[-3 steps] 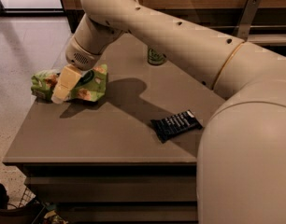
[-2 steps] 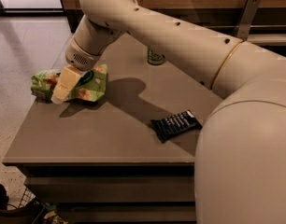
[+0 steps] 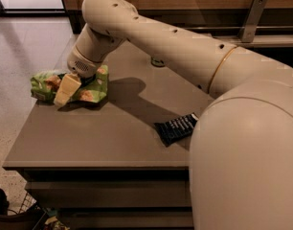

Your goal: Pick green rice chip bag

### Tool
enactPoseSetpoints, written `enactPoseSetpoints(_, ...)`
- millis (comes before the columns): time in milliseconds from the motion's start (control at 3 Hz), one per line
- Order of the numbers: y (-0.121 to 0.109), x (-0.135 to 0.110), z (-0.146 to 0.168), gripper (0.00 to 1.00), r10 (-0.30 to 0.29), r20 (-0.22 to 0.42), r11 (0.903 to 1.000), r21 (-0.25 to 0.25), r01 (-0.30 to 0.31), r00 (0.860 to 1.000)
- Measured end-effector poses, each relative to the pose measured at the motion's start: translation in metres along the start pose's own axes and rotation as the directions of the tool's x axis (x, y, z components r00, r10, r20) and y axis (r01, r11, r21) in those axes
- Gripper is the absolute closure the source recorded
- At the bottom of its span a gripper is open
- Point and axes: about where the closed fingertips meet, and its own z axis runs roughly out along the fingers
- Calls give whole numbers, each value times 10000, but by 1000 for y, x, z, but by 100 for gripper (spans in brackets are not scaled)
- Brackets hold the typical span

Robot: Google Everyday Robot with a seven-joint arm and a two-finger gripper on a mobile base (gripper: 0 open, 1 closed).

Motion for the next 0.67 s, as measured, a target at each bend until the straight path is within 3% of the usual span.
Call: enactPoseSetpoints(667,2,0,5,72,-17,-36,10000,-79,16,10000)
